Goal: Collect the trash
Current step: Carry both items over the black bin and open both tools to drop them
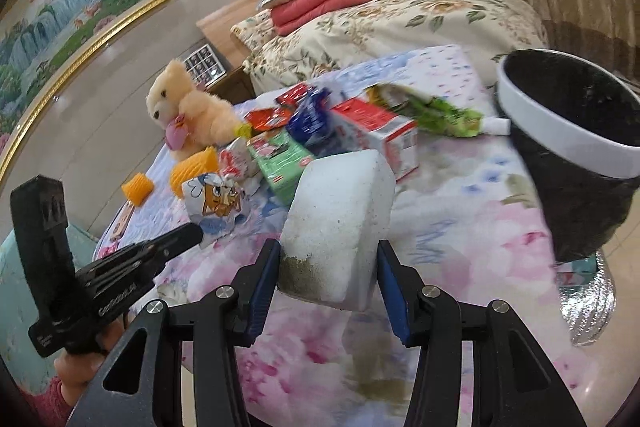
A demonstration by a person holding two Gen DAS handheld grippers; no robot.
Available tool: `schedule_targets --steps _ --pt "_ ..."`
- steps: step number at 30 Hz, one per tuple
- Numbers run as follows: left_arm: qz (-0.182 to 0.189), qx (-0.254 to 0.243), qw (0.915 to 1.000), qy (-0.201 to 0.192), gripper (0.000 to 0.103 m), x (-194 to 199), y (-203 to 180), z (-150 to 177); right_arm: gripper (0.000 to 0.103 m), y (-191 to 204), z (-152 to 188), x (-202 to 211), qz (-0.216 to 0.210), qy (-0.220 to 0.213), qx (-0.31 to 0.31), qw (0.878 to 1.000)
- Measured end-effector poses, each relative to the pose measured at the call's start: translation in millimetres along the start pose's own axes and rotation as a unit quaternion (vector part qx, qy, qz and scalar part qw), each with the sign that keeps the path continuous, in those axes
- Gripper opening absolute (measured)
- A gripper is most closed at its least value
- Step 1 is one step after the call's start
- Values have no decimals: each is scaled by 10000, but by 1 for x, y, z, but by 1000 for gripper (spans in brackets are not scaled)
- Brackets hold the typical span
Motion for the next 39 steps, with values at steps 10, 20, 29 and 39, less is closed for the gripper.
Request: schedule_targets --steps 10,20,29,39 --pt "404 -283 9988 -22 1 -9 -52 -15 49 -48 -10 31 247 -296 -300 9988" --pt "723 -593 9956 -56 1 -20 -102 -32 49 -94 -22 55 496 -533 -615 9954" --pt "923 -813 9924 5 1 -42 -137 -46 49 -128 -36 68 672 -675 -825 9920" --pt "1108 -1109 9876 -37 1 -64 -182 -69 49 -159 -62 77 838 -779 -909 9893"
Point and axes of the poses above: each gripper's, at about its wrist camera, not at the fingertips, and x roughly against the way its jaws point, y to its left, z to its underside, the point moved 8 cm from there along -x, roughly the way its jaws point
